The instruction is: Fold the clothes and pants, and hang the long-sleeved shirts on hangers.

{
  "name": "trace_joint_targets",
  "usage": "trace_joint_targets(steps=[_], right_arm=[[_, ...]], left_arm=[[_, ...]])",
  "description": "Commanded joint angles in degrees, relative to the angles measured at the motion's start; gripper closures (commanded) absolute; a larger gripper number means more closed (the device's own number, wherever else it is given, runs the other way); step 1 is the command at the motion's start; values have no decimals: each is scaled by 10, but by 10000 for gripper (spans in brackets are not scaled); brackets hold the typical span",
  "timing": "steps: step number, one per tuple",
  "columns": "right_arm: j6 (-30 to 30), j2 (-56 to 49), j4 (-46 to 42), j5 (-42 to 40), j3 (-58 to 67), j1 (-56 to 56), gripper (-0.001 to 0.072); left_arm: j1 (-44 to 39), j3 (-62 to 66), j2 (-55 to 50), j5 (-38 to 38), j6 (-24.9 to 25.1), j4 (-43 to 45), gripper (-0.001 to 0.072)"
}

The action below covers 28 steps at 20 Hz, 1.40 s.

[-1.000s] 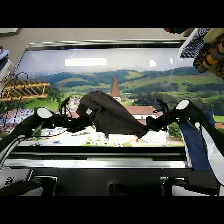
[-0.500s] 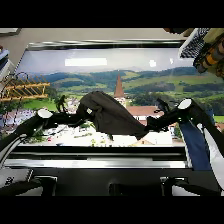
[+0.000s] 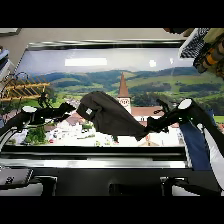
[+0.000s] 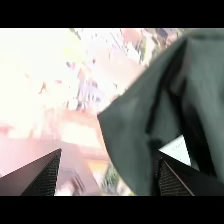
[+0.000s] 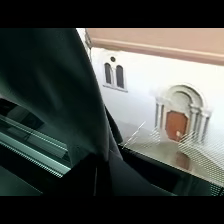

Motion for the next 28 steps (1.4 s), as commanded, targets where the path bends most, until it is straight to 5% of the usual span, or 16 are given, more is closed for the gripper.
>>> trace_joint_targets(steps=[1, 5, 7, 9, 11, 12, 17, 28], right_arm=[[4, 0, 0, 7, 0, 1, 675], [9, 0, 1, 8, 0, 1, 675], [9, 0, 0, 8, 0, 1, 675], [11, 0, 1, 8, 0, 1, 675], [13, 1, 1, 7, 0, 1, 676], [13, 2, 5, 7, 0, 1, 676], [12, 47, 13, -19, 20, 0, 677], [58, 318, -172, -154, 393, -1, 677]], left_arm=[[-10, 49, -51, 9, 14, 0, 60], [-40, 97, -101, 9, 13, 0, 60], [-52, 106, -116, -2, 12, 0, 245], [-59, 106, -116, -15, 14, 0, 286], [-58, 114, -116, -55, 40, 0, 627], [-57, 122, -113, -79, 57, 0, 690], [-29, 179, -63, -146, 67, 1, 692], [118, 404, 279, -193, -61, 100, 693]])
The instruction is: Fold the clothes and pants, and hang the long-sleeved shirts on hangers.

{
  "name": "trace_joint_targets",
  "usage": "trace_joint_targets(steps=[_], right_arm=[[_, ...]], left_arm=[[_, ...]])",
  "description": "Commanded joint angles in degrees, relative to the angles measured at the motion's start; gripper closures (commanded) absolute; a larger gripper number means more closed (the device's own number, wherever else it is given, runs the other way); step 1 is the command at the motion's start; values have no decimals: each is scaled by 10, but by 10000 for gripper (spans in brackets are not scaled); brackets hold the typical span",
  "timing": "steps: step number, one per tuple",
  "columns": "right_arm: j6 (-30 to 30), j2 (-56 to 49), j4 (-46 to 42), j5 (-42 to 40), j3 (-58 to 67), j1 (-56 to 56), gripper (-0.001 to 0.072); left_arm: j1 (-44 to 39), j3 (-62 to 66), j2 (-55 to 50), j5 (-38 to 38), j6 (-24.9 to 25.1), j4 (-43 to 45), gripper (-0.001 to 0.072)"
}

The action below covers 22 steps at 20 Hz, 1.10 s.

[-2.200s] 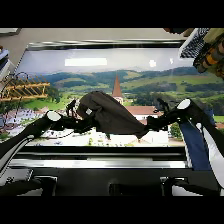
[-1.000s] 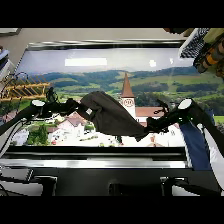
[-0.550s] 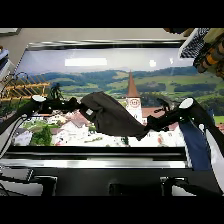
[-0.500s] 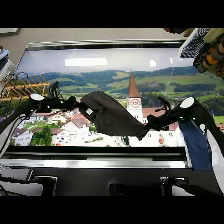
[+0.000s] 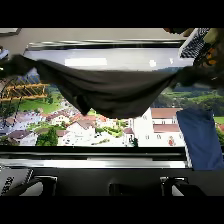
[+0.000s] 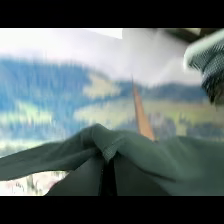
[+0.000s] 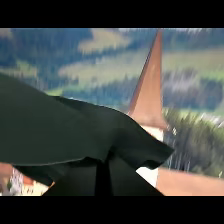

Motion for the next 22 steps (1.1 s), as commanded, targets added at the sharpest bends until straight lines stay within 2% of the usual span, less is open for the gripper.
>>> trace_joint_targets(steps=[1, 4, 9, 12, 15, 18, 20, 22], right_arm=[[18, 97, -43, -41, 90, 0, 677], [50, 174, -43, -38, 98, 0, 677], [117, 242, -45, -56, 98, 0, 677], [144, 202, -34, -43, 98, 0, 677], [170, 108, -23, 21, 98, 0, 677], [188, -32, -16, 95, 98, 0, 677], [200, -137, -9, 102, 96, 0, 676], [233, -243, -2, 81, 96, 0, 676]], left_arm=[[41, 48, 123, -5, -38, 19, 693], [58, 48, 219, -5, -70, 52, 692], [66, 48, 310, -5, -142, 190, 692], [65, 47, 297, -5, -123, 203, 692], [62, 47, 221, -4, -74, 175, 692], [21, 47, 84, -3, -11, 142, 692], [-19, 47, -23, 12, 6, 143, 692], [-50, 48, -128, 59, 5, 142, 692]])
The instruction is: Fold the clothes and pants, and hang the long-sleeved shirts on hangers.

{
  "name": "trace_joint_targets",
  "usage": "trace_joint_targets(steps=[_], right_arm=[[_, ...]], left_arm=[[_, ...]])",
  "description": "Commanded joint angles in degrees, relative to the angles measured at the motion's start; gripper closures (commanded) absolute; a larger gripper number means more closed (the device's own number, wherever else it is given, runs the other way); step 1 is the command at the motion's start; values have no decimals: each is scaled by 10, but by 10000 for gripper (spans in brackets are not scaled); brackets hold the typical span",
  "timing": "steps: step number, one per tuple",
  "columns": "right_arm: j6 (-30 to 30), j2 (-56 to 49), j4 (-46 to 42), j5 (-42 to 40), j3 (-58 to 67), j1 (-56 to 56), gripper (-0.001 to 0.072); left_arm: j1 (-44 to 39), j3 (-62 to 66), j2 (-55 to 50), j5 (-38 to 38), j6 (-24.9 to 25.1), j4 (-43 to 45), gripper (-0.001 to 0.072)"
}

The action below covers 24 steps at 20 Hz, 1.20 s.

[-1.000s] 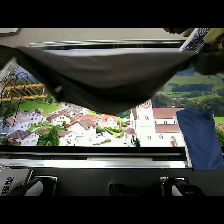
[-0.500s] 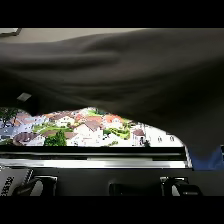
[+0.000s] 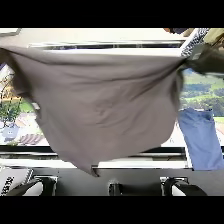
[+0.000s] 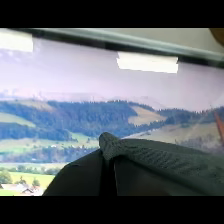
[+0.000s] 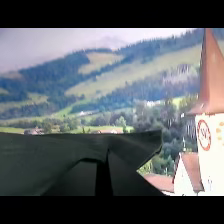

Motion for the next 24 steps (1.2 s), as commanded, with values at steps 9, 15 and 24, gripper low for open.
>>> trace_joint_targets(steps=[9, 15, 24], right_arm=[[44, -401, 177, -241, 0, 0, 623], [11, -374, 202, -158, 1, -40, 210], [-289, -204, 126, 125, -145, -229, 229]], left_arm=[[-133, 1, -378, 231, 19, -58, 690], [-94, 6, -354, 111, -31, -58, 237], [92, -83, -191, -169, -9, -3, 238]])
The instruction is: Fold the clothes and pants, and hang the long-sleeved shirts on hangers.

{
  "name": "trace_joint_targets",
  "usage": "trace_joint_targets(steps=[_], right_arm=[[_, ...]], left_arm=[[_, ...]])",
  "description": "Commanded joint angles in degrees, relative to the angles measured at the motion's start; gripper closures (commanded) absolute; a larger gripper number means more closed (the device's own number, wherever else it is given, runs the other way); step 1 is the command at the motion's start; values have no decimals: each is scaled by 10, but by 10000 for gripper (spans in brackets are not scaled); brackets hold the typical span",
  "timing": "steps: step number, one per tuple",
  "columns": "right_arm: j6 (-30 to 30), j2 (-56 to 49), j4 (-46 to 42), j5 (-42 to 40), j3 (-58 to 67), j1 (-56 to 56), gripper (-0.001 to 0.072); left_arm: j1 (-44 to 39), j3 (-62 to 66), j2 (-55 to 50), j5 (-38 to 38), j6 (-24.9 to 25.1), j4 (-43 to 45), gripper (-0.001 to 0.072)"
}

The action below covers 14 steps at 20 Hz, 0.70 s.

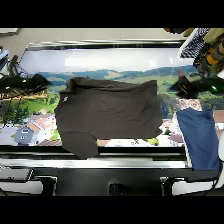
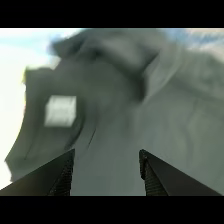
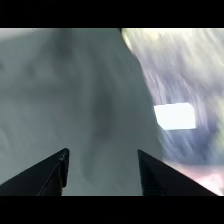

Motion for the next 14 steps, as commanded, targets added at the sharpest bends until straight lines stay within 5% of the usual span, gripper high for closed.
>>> trace_joint_targets(steps=[1, 7, 14], right_arm=[[-117, 64, -13, 69, -127, -56, 229], [-208, 78, 35, 2, -335, -63, 230], [-257, 78, 45, -34, -400, -63, 230]], left_arm=[[57, -89, 71, -73, 2, 22, 238], [71, -256, 151, -63, 3, 22, 238], [71, -277, 158, -62, 2, 22, 238]])
